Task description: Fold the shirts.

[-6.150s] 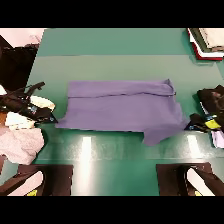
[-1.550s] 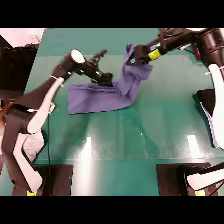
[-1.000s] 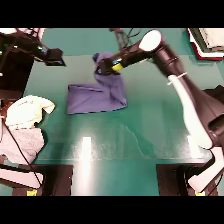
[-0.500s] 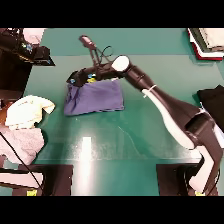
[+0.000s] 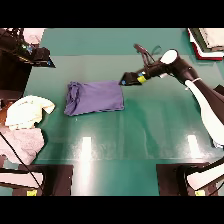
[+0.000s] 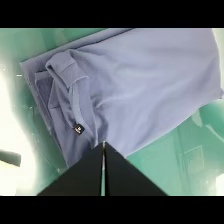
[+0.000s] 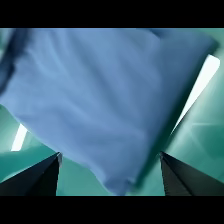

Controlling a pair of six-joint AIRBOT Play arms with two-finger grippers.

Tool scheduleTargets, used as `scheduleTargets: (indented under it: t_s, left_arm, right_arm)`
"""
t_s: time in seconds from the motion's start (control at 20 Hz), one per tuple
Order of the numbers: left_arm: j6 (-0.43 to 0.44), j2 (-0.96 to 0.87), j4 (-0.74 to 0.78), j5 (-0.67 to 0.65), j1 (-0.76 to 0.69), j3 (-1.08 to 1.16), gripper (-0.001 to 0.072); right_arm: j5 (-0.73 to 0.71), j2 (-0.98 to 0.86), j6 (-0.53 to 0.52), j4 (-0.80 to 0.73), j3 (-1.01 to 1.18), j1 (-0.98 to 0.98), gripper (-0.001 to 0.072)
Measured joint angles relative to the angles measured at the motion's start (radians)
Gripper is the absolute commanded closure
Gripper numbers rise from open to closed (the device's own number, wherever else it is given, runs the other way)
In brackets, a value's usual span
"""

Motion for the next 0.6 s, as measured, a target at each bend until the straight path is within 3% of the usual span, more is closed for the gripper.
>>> scheduleTargets:
  t_s: [0.3,0.6]
  left_arm:
    - [0.000,0.000,-0.020,0.022,0.000,0.000,0.0682]
    - [0.000,0.000,-0.023,0.014,0.000,0.000,0.0682]
  right_arm:
    - [-0.055,-0.021,0.022,0.018,-0.138,-0.031,0.0044]
    - [-0.065,-0.196,0.030,0.183,-0.007,0.057,0.0076]
